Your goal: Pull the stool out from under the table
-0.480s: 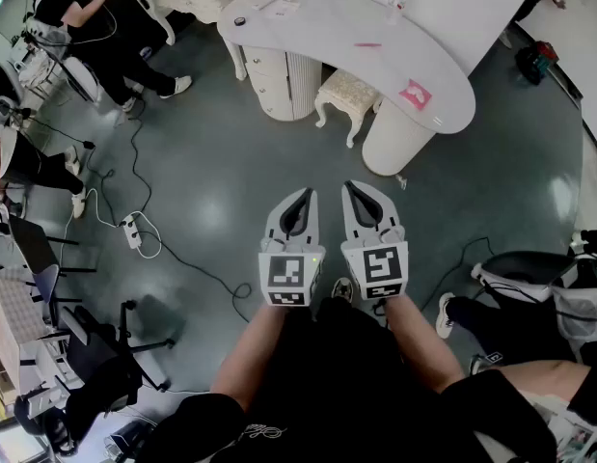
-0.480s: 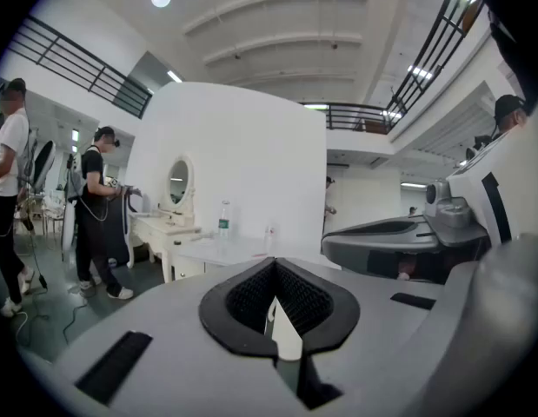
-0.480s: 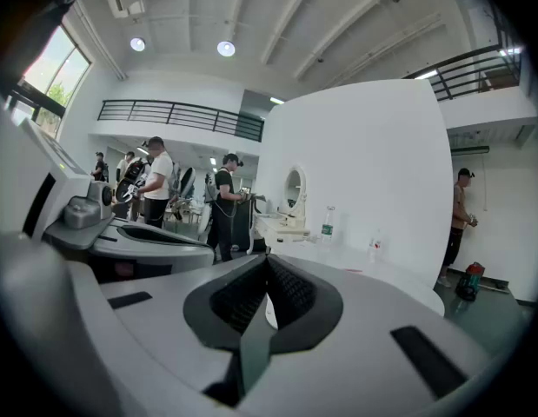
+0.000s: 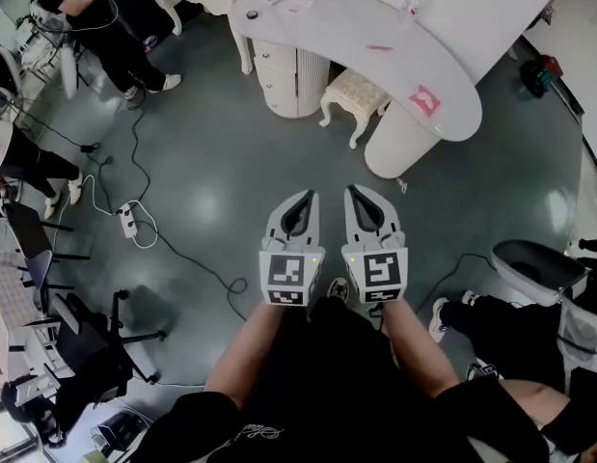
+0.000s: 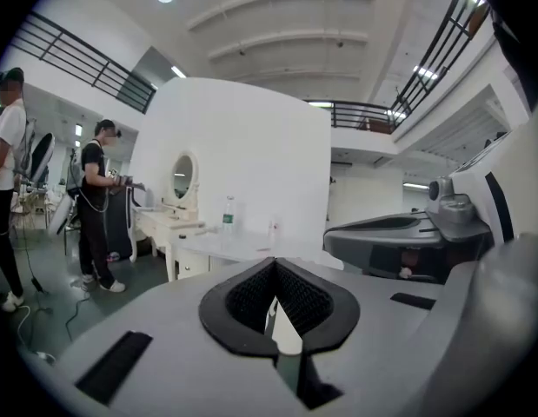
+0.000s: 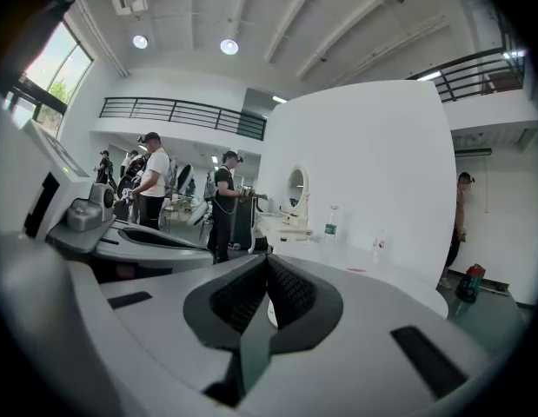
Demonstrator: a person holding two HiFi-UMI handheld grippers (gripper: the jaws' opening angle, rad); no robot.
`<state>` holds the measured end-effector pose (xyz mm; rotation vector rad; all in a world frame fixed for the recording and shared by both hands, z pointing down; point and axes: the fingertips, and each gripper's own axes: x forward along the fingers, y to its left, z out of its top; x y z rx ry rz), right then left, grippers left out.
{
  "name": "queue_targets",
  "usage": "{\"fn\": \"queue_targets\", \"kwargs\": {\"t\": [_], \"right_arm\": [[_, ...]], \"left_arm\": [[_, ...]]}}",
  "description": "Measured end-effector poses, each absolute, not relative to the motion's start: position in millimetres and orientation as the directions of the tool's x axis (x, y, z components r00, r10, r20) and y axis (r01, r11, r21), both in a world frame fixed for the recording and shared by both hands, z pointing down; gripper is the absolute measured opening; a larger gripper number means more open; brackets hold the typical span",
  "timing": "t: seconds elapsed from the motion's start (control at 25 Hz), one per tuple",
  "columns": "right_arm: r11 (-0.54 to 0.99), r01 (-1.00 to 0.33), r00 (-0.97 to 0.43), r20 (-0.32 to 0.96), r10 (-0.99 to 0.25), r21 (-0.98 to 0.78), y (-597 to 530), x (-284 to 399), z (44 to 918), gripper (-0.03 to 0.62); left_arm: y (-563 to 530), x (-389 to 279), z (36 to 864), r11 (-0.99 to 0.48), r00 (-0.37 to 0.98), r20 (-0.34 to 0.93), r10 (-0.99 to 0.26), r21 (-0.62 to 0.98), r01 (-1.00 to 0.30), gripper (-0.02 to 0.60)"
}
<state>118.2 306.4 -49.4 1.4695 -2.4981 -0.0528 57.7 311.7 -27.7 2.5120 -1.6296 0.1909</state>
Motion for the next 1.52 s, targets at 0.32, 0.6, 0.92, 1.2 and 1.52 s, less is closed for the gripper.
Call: {"fn": "queue_targets", "kwargs": {"t": [0.32, 0.6, 0.92, 1.2, 1.52], "right_arm": [[0.476, -0.871, -0.444, 0.222, -0.868, 0.119, 301, 69, -31, 0.006], [0.405, -0.910, -0.374, 0.240, -0.896, 0.093, 286, 48, -18, 0.006], [0.338, -0.938, -0.303, 0.293, -0.907, 0.076, 250, 73, 8, 0.006], [0.363, -0.930, -0.333, 0.297, -0.895, 0.051, 148, 87, 32, 0.006], [0.452, -0.885, -0.392, 0.340, -0.855, 0.116, 37, 114, 51, 0.006]], "left_arm": [[310, 7, -16, -0.418, 0.420, 0.205, -0.884, 0.055, -0.907, 0.006], [296, -19, -2, -0.459, 0.464, 0.229, -0.856, 0.078, -0.885, 0.006], [262, -4, 19, -0.518, 0.515, 0.285, -0.808, 0.071, -0.852, 0.006], [162, 4, 32, -0.520, 0.488, 0.333, -0.807, -0.010, -0.854, 0.006], [52, 42, 58, -0.552, 0.519, 0.377, -0.767, 0.026, -0.834, 0.006]]}}
